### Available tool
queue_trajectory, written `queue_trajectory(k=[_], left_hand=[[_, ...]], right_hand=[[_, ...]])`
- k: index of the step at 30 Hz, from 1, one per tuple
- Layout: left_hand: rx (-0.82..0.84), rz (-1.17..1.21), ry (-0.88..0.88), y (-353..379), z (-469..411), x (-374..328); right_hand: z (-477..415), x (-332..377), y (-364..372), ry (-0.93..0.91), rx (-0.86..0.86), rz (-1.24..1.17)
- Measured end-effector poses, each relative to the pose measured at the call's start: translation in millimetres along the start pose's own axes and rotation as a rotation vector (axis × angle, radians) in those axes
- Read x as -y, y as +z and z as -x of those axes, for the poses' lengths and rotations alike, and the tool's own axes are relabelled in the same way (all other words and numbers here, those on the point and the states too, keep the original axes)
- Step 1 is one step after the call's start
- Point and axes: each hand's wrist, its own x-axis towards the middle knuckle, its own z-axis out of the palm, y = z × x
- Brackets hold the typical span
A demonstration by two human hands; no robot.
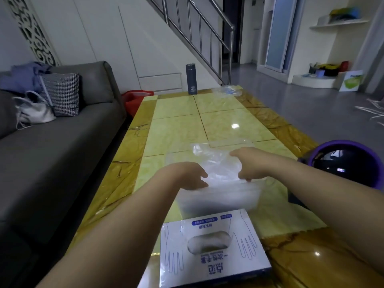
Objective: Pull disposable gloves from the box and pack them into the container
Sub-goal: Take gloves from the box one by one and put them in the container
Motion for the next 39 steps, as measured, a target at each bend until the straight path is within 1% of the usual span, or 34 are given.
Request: queue_trajectory(k=[1, 2, 4, 5, 6, 7, 8, 9, 10, 11, 13, 17, 20, 23, 24, 26, 28, 29, 32, 34, 36, 37, 39], left_hand=[[0.043, -0.012, -0.005, -1.0, -7.8, -0.2], [0.08, -0.014, -0.007, -1.2, -14.0, -0.3], [0.127, 0.003, -0.021, 0.2, -23.3, 0.6], [0.136, -0.004, -0.021, 2.0, -29.1, 1.1], [0.135, -0.017, -0.021, 3.6, -32.7, 1.7], [0.134, -0.032, -0.022, 5.5, -36.3, 2.2], [0.136, -0.043, -0.022, 7.4, -39.3, 2.0], [0.15, -0.032, -0.022, 9.1, -42.0, 2.1], [0.173, 0.003, -0.022, 11.5, -46.2, 2.1], [0.196, 0.043, -0.023, 13.4, -48.4, 2.5], [0.223, 0.049, -0.018, 19.0, -55.0, 4.3], [0.233, -0.031, -0.064, 29.5, -68.2, 8.7], [0.227, -0.223, -0.092, 33.3, -69.9, 10.0], [0.179, -0.343, -0.219, 34.4, -68.1, 5.8], [0.165, -0.413, -0.236, 33.2, -65.0, 3.9], [0.186, -0.55, -0.279, 28.8, -60.3, 3.2], [0.233, -0.693, -0.268, 21.4, -53.7, 3.5], [0.233, -0.713, -0.243, 16.6, -49.9, 4.1], [0.18, -0.58, -0.165, -3.6, -31.4, 9.6], [0.144, -0.49, -0.156, -10.6, -14.7, 18.2], [0.036, -0.355, -0.122, -10.9, 0.7, 25.3], [-0.037, -0.273, -0.099, -8.7, 7.6, 29.1], [-0.221, -0.118, -0.032, -1.1, 26.0, 35.7]], right_hand=[[-1.1, 0.6, -0.3, 0.005, 0.002, 0.107], [-0.3, 2.4, -1.5, 0.004, -0.048, 0.229], [2.6, 9.5, -5.9, -0.033, -0.268, 0.522], [1.1, 12.3, -6.5, -0.078, -0.373, 0.609], [-2.3, 15.3, -5.9, -0.142, -0.438, 0.607], [-6.1, 19.2, -3.4, -0.213, -0.422, 0.536], [-11.4, 22.3, 1.3, -0.27, -0.333, 0.412], [-16.8, 24.0, 6.3, -0.297, -0.194, 0.306], [-25.2, 22.8, 12.7, -0.277, -0.028, 0.248], [-32.5, 19.6, 18.0, -0.237, 0.101, 0.234], [-47.5, 7.7, 26.5, -0.162, 0.238, 0.252], [-72.0, -6.7, 40.0, -0.101, 0.327, 0.288], [-82.1, -7.5, 44.7, -0.09, 0.369, 0.337], [-85.6, -8.5, 45.9, -0.069, 0.379, 0.361], [-86.2, -9.5, 47.0, -0.06, 0.379, 0.364], [-86.5, -9.1, 47.9, -0.054, 0.38, 0.373], [-85.3, -7.7, 47.2, -0.047, 0.381, 0.365], [-83.4, -7.2, 46.0, -0.049, 0.376, 0.347], [-74.2, -5.3, 38.2, -0.057, 0.351, 0.24], [-60.8, -1.1, 29.9, -0.076, 0.304, 0.269], [-46.7, -0.6, 17.8, -0.124, 0.184, 0.304], [-38.0, -0.3, 10.4, -0.155, 0.105, 0.285], [-12.1, 5.1, -2.7, -0.237, -0.099, 0.219]])
